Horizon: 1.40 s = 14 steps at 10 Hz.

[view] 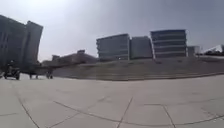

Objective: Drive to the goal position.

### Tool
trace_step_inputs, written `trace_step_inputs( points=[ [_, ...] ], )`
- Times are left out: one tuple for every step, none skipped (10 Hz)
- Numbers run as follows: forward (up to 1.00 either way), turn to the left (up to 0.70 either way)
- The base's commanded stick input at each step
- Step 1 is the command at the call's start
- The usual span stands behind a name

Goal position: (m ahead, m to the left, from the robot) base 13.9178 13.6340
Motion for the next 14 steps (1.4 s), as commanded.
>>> trace_step_inputs(
  points=[
    [1.00,0.39],
    [1.00,0.40],
    [1.00,0.40],
    [1.00,0.39],
    [1.00,0.29],
    [1.00,0.14],
    [1.00,0.00],
    [1.00,0.00],
    [1.00,0.00],
    [1.00,0.00],
    [1.00,0.00],
    [1.00,0.00],
    [1.00,0.00],
    [1.00,0.00]
  ],
)
